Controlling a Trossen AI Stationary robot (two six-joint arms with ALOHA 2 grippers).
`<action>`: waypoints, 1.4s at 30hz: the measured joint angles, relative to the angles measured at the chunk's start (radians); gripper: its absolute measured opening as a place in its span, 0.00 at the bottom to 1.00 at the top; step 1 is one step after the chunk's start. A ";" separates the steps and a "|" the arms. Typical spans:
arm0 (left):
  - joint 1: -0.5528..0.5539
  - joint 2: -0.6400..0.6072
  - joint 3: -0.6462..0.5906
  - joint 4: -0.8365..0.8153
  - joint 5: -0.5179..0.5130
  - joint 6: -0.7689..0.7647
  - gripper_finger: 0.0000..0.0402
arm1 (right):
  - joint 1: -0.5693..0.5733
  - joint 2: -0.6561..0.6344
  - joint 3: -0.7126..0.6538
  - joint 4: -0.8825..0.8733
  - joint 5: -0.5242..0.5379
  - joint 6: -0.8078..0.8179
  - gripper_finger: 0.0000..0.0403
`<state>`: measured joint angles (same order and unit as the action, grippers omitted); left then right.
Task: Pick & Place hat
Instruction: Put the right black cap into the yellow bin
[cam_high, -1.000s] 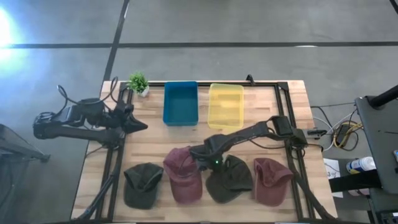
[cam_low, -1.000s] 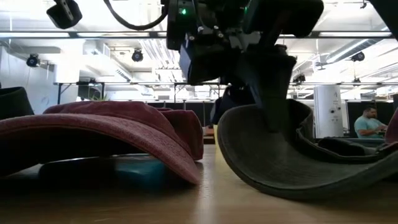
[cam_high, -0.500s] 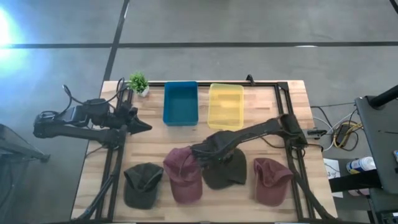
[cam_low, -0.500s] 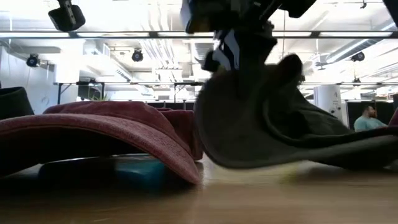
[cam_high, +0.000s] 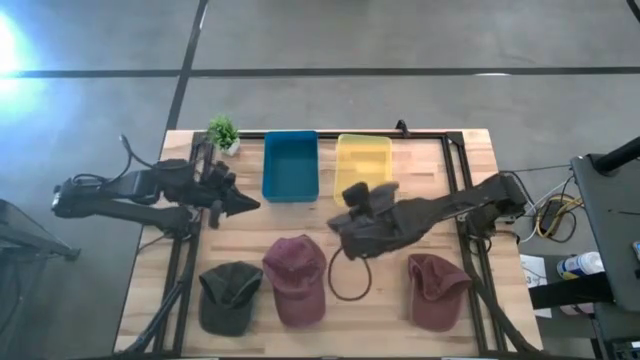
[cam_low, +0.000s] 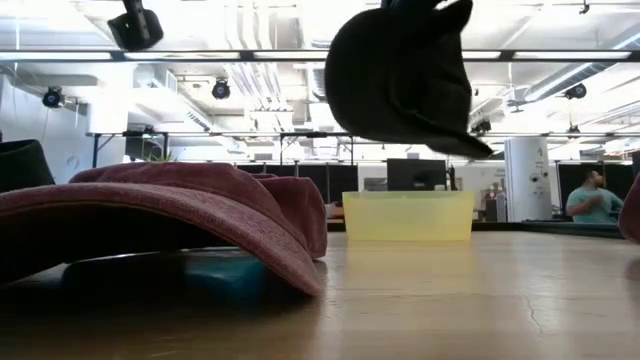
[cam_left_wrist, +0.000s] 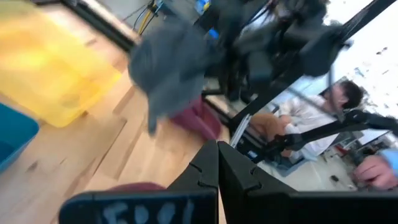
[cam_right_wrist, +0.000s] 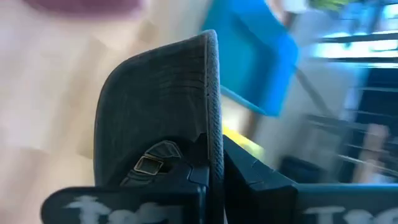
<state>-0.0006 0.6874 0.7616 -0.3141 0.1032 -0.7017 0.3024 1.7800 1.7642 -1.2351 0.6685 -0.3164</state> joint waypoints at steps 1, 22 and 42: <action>0.000 0.013 0.000 0.002 0.000 -0.004 0.00 | -0.011 -0.008 -0.003 -0.004 0.026 -0.035 0.03; 0.000 0.134 0.001 0.237 -0.078 -0.113 0.00 | -0.287 -0.165 -0.382 0.590 -0.079 -0.708 0.03; 0.000 0.243 0.001 0.276 -0.158 -0.140 0.00 | -0.365 -0.346 -0.950 1.147 -0.073 -0.688 0.12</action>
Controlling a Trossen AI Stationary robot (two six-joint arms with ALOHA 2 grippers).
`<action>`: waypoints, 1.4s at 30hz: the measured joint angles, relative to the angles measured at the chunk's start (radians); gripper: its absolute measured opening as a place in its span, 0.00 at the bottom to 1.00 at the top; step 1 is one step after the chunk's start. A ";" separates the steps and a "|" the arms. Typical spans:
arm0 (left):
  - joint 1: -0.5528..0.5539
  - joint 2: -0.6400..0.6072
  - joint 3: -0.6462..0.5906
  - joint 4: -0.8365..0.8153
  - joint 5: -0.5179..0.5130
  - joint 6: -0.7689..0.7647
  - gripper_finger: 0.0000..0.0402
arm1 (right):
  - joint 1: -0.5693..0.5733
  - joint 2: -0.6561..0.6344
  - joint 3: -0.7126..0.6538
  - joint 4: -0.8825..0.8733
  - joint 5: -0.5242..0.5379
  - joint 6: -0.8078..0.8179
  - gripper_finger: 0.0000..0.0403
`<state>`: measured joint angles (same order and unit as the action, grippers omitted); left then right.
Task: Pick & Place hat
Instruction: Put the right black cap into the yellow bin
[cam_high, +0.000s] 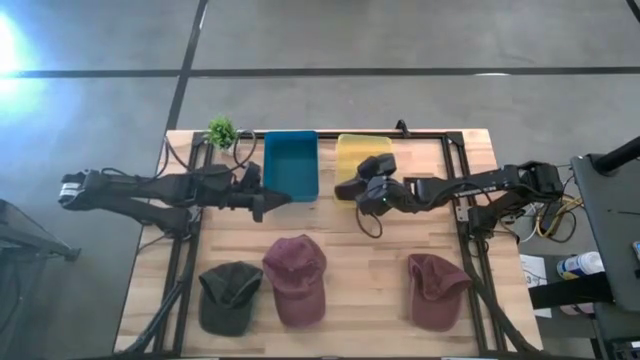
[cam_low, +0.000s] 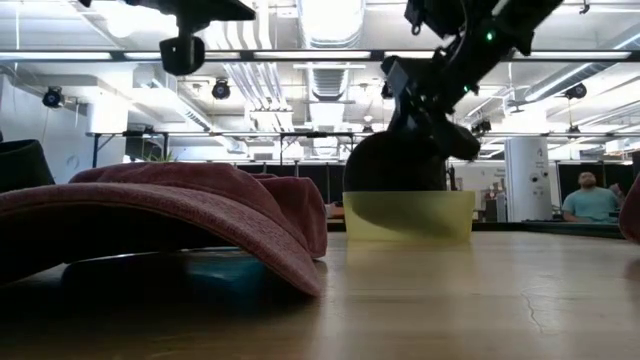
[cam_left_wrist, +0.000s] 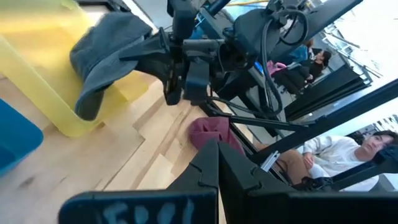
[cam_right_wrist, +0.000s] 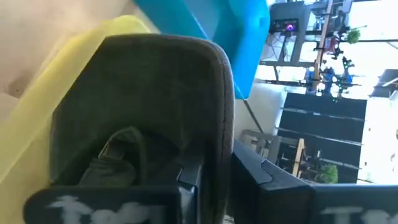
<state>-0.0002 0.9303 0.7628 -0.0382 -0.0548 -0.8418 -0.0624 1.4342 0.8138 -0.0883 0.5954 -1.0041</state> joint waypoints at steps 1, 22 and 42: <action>0.000 0.014 0.001 0.011 0.000 -0.005 0.00 | 0.005 0.000 -0.015 0.029 0.002 0.003 0.12; 0.069 0.280 0.115 0.053 -0.022 0.037 0.00 | 0.237 -0.092 -0.036 -0.388 0.126 0.711 0.39; 0.108 0.375 0.199 0.044 0.054 0.221 0.00 | 0.111 -0.248 0.093 -0.929 -0.094 2.382 0.43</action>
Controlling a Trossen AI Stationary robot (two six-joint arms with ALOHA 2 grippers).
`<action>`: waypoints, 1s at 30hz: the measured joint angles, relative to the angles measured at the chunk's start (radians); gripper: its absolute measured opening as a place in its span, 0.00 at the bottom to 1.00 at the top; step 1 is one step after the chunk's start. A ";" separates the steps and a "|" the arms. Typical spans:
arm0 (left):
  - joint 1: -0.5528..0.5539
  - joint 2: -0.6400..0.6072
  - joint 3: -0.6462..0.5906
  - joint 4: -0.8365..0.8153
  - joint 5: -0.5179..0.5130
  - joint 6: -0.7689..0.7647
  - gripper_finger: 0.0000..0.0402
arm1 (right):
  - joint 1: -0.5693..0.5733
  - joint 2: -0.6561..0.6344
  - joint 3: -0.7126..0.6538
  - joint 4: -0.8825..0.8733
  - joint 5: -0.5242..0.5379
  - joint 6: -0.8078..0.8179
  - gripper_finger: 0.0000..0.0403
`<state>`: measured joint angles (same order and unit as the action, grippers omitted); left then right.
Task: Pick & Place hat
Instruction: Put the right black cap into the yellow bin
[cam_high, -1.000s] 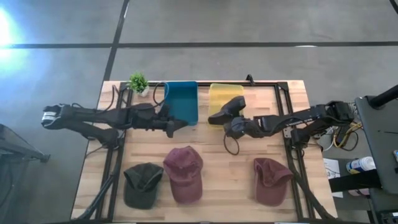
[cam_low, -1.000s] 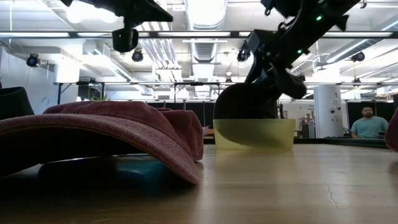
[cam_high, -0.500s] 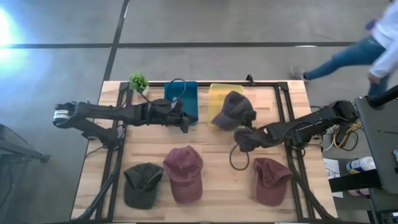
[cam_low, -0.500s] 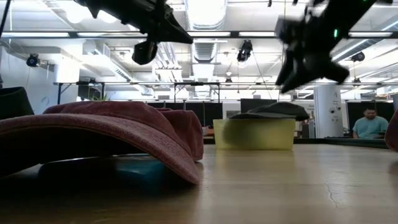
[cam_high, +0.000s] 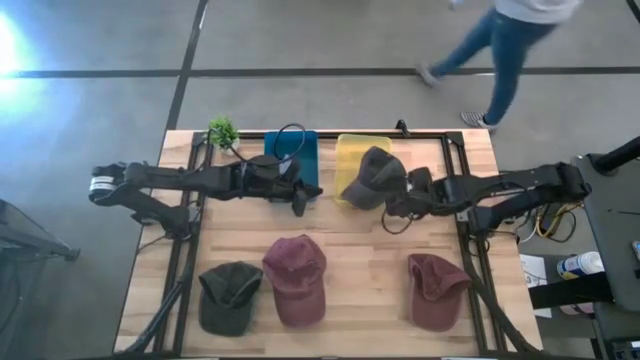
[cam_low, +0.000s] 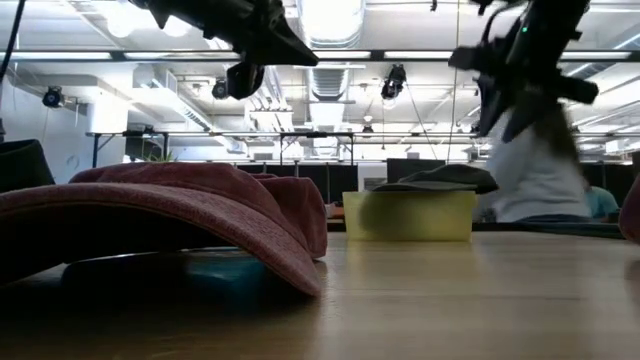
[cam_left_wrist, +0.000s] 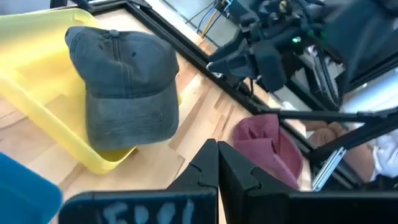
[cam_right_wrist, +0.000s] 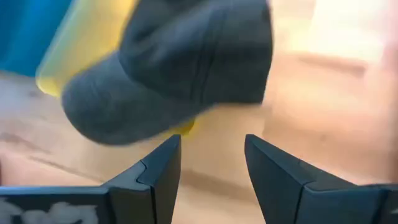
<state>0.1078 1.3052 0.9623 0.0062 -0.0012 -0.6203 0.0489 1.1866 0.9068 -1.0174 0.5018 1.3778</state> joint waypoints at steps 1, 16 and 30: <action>0.000 -0.003 0.000 -0.009 0.000 0.010 0.00 | -0.026 0.001 -0.017 0.016 -0.040 -0.001 0.43; -0.001 -0.111 -0.001 -0.351 -0.069 0.069 0.00 | -0.112 -0.080 -0.365 0.660 -0.095 0.285 0.43; -0.002 -0.159 -0.001 -0.358 -0.089 0.061 0.00 | -0.139 -0.073 -0.344 0.664 0.073 0.244 0.42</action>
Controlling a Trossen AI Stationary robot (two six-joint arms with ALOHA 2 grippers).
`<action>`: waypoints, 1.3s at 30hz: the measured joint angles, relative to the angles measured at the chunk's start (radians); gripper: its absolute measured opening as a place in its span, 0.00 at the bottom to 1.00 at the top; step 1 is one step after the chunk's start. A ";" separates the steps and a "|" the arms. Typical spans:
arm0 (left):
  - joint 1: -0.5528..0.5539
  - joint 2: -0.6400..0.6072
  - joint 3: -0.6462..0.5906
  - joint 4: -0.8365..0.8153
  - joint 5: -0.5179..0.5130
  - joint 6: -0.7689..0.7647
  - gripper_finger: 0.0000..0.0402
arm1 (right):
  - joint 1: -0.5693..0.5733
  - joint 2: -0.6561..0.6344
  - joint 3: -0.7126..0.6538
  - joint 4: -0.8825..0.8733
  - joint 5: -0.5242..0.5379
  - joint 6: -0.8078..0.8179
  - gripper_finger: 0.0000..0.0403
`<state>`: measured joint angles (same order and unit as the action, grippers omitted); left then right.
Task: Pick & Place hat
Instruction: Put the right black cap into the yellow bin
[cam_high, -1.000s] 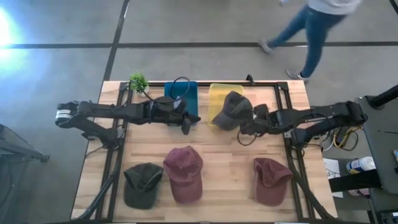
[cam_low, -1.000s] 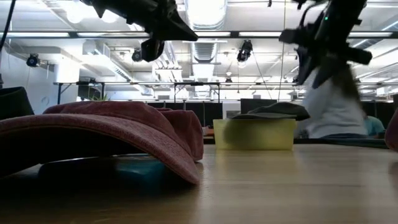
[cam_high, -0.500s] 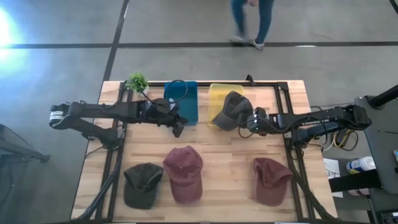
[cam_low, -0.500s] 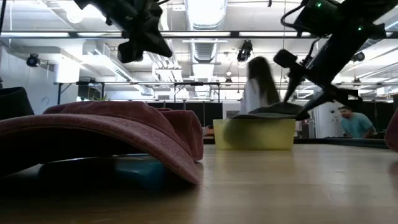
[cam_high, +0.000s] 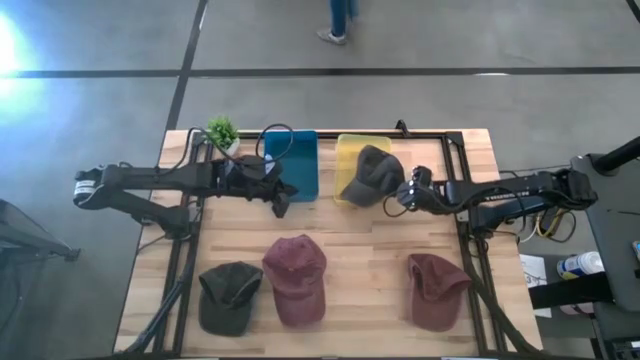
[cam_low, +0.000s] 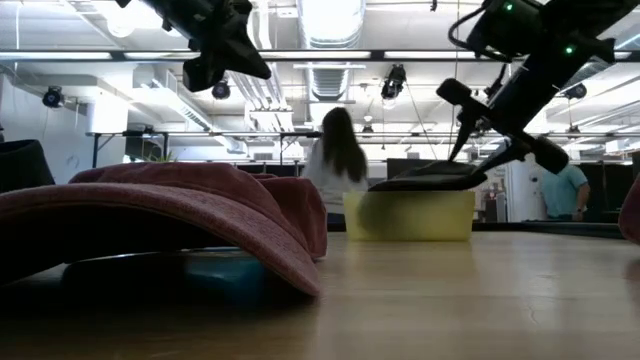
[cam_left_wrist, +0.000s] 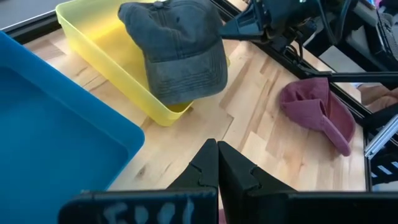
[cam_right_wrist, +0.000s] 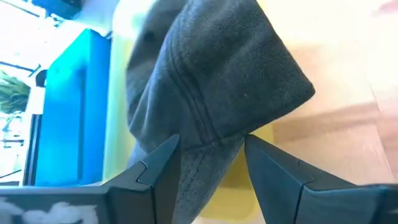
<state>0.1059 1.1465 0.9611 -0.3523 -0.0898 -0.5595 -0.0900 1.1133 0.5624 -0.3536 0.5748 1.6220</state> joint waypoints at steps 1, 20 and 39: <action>0.000 0.000 0.000 0.000 0.000 -0.003 0.00 | -0.010 0.000 0.004 0.002 -0.004 -0.022 0.42; -0.005 0.001 -0.039 0.005 -0.002 -0.085 0.00 | -0.337 0.093 -0.013 0.251 -0.315 -0.351 0.05; -0.005 0.001 -0.049 0.008 -0.002 -0.108 0.00 | -0.330 0.456 0.469 0.045 -0.325 -0.754 0.25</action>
<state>0.1005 1.1473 0.9119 -0.3438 -0.0914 -0.6670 -0.4200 1.5695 1.0315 -0.3089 0.2498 0.8683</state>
